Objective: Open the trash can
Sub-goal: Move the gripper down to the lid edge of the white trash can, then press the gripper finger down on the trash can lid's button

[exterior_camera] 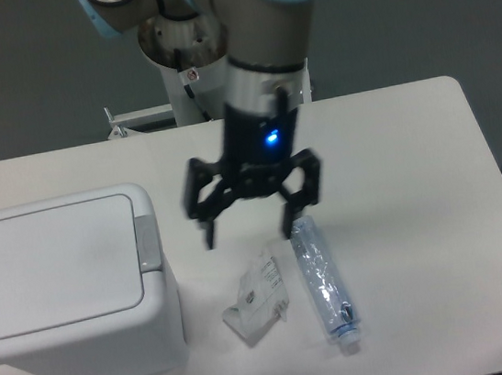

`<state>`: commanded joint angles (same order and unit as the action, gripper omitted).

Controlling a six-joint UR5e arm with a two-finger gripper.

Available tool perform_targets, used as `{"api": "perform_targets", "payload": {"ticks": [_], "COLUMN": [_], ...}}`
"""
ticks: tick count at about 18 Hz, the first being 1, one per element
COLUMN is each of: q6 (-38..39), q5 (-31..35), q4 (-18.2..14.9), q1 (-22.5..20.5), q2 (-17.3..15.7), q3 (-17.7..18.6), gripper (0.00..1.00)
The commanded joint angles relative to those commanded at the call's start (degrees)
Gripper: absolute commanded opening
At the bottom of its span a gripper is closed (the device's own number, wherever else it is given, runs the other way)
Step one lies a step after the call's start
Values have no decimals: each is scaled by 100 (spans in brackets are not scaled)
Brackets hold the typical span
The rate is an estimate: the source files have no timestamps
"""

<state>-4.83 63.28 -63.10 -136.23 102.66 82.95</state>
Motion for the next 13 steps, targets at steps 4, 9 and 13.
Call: {"api": "perform_targets", "payload": {"ticks": [4, 9, 13], "q6": [0, -9, -26], "q5": [-44, -8, 0], "q4": [-18, 44, 70], "q1": [26, 123, 123], "q2": [-132, -229, -211], "q3": [160, 363, 380], "gripper": [100, 100, 100]}}
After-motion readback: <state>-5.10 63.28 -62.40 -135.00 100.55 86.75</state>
